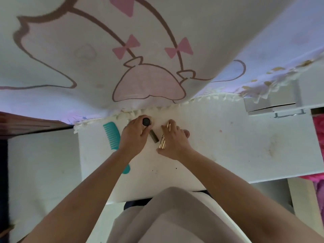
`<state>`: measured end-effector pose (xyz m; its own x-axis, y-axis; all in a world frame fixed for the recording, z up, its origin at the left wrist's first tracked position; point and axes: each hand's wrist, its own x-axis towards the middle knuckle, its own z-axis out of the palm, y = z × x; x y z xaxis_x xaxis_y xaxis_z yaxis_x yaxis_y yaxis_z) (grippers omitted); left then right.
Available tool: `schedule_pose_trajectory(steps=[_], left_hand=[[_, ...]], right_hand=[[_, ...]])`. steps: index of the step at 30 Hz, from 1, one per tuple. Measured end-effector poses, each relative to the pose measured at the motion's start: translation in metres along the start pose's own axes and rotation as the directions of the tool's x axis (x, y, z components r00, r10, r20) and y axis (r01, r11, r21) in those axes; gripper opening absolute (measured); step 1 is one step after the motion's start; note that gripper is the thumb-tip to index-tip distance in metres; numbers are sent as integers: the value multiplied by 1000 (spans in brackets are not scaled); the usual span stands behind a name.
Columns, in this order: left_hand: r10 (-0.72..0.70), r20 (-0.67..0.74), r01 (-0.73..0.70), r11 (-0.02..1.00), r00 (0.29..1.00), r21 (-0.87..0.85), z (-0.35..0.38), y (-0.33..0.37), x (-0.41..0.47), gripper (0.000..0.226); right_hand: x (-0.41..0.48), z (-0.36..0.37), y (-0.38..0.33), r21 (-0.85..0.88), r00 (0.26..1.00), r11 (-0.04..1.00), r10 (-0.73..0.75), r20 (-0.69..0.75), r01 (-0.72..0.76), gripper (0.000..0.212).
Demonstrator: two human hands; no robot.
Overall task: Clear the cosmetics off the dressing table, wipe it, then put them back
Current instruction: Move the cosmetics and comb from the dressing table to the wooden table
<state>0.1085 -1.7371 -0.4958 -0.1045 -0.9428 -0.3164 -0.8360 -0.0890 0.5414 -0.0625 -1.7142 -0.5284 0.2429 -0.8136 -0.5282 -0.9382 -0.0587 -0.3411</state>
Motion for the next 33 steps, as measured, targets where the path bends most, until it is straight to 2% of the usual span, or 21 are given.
schedule_pose_trajectory(steps=[4,7,9,13,18,20,22,26,28,30,33], left_hand=[[-52,-66,47,997,996,-69,-16,-22,-19,29],[-54,-57,52,998,997,-37,-30,-40,-32,29],[-31,-52,29,998,998,-48,-41,-51,-43,27],[39,-127,-57,989,991,-137,-63,-72,-68,20],[50,-217,-101,968,975,-229,-111,-92,-91,12],[44,-301,-120,963,953,-240,-133,-94,-106,28],[4,-395,-103,968,918,-229,-153,-96,-123,36],[-135,-563,-42,956,815,-291,-179,-100,-169,29],[-229,-638,9,944,735,-330,-186,-103,-199,26],[-339,-692,58,917,638,-395,-189,-110,-230,12],[-416,-772,110,902,481,-417,-193,-119,-284,8]], right_hand=[[2,4,-18,159,993,981,109,37,-113,69],[-1,8,-28,176,989,974,149,-23,-143,57],[-7,9,-33,162,985,975,162,-52,-152,55],[-24,4,-48,99,984,989,125,-124,-113,66],[-42,-25,-92,23,953,999,39,-300,-33,58],[-44,-39,-110,-16,935,999,-34,-354,31,53],[-44,-55,-128,-65,907,990,-138,-397,122,46],[-44,-84,-162,-150,839,935,-355,-412,322,44],[-43,-92,-182,-180,803,894,-447,-393,410,43],[-41,-95,-207,-195,771,851,-525,-360,488,43],[-43,-87,-258,-188,691,750,-659,-296,635,44]])
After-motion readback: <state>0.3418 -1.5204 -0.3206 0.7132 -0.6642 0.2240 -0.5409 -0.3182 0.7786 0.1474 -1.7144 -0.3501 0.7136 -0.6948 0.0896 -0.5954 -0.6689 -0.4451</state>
